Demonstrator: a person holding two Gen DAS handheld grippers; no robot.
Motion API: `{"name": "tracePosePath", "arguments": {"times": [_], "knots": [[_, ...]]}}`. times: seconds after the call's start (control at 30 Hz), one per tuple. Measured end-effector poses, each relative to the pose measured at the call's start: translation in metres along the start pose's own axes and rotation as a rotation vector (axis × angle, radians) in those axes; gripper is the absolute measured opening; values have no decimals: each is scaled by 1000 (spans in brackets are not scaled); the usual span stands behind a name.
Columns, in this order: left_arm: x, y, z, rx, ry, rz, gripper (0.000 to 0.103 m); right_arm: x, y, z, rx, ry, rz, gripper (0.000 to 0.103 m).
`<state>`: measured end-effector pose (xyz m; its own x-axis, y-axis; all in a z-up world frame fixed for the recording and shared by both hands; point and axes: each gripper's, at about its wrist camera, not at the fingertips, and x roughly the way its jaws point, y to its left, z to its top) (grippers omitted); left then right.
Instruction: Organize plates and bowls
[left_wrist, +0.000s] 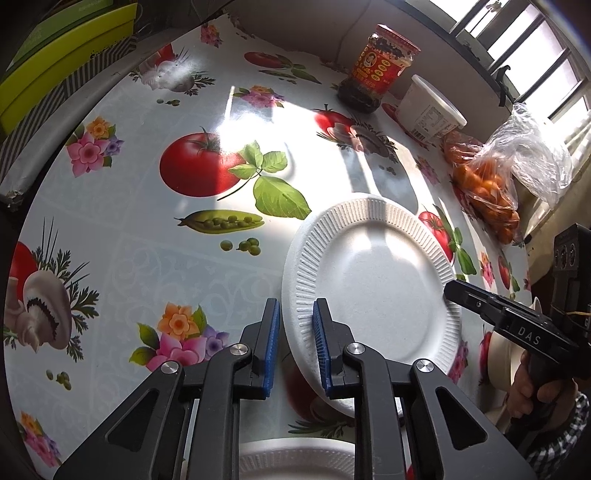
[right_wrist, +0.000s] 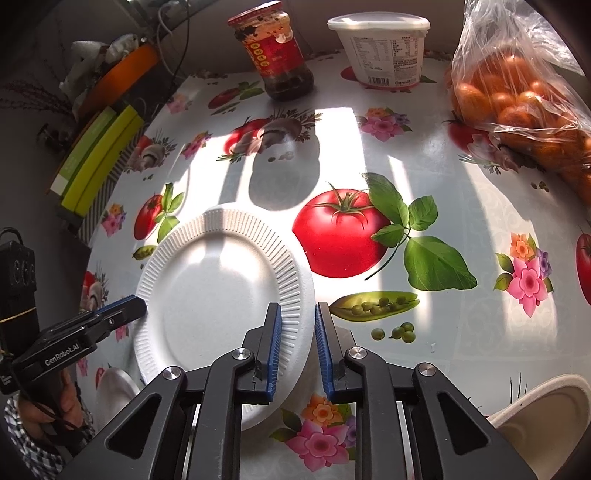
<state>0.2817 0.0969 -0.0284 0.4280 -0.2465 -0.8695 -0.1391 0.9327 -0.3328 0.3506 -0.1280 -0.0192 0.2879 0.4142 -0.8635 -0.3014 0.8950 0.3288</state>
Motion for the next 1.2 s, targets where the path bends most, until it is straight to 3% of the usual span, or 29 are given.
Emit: {"name": "tracePosePath", "arguments": {"times": [0.7,1.2], "knots": [[-7,1,-1,-6,-9,4,18,-7,4,-1,-7,-9,1,16],[-38,-2,-11,7,-57,-10,18,-39,16,-14,-25,-54,17,16]]}}
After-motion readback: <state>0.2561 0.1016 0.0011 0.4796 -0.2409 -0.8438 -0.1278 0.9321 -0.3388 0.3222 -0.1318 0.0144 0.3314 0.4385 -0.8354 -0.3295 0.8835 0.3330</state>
